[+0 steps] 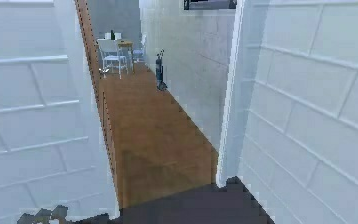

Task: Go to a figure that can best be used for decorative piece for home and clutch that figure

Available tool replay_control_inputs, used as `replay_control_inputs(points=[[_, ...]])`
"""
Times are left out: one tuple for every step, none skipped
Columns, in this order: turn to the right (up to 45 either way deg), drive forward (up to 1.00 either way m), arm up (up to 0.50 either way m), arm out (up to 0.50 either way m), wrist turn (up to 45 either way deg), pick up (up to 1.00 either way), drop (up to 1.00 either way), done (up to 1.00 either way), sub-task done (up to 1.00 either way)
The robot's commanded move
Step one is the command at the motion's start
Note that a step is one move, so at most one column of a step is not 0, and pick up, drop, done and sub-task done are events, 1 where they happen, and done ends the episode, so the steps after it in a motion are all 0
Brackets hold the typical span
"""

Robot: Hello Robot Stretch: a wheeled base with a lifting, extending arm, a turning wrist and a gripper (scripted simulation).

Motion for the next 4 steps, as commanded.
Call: replay_control_inputs(points=[[3.0, 0.0, 0.0, 0.0, 0.0, 0.0, 0.0, 0.0, 0.0], [0.0, 1.0, 0.0, 0.0, 0.0, 0.0, 0.0, 0.0, 0.0], [9.0, 0.0, 0.0, 0.0, 0.0, 0.0, 0.0, 0.0, 0.0], [0.0, 0.05, 0.0, 0.0, 0.0, 0.0, 0.0, 0.0, 0.0]])
